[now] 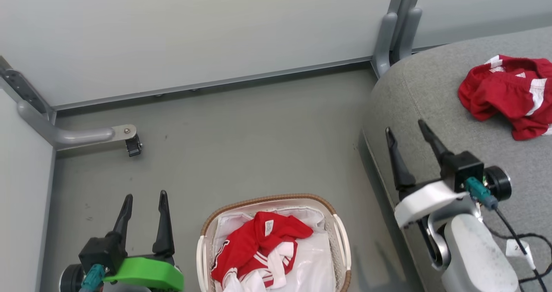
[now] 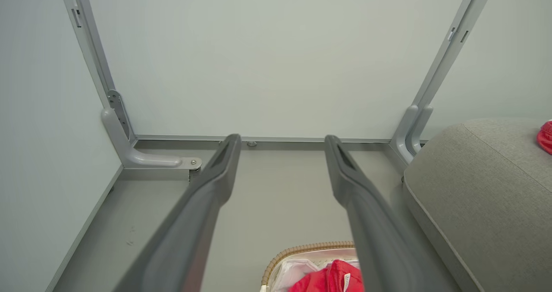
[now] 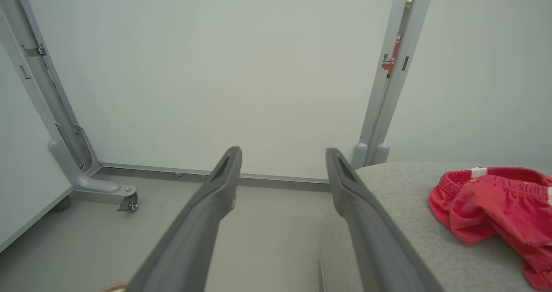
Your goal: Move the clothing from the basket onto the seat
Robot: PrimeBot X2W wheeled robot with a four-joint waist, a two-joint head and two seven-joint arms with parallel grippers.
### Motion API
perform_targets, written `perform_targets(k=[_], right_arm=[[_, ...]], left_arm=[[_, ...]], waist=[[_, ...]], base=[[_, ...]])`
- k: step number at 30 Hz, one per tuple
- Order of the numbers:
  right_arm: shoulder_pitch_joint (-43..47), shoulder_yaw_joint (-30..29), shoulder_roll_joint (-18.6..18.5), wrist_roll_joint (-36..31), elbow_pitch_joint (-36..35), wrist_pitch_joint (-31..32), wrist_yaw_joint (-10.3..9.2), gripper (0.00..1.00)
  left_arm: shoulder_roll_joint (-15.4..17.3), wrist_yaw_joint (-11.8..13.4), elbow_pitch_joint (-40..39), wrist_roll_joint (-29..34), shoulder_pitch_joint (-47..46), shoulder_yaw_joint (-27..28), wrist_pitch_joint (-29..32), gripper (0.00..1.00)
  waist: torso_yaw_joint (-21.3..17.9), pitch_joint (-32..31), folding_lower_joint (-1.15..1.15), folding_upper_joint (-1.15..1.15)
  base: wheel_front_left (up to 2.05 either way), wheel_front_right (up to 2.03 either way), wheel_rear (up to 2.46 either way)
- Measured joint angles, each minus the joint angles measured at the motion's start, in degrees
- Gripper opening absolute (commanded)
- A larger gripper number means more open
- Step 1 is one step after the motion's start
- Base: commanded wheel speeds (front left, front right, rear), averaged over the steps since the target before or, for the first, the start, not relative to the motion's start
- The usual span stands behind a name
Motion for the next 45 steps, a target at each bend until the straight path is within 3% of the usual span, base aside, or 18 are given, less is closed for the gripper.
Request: perform_targets(k=[13,45], right_arm=[[9.29,-0.42,-0.01,2.44,-2.55,0.00,0.00,1.00],[10.73,-0.31,-0.01,1.83,-2.11,0.00,0.00,1.00]], left_arm=[[-0.05,1.45,-0.10,-1.97,3.23,-0.91,0.00,1.00],[-0.07,1.26,0.13,-0.43,3.82,-1.30,0.00,1.00]], waist=[[2.00,-2.83,0.00,0.00],[1.86,-4.23,0.00,0.00]], base=[[0.00,0.00,0.00],[0.00,0.00,0.00]])
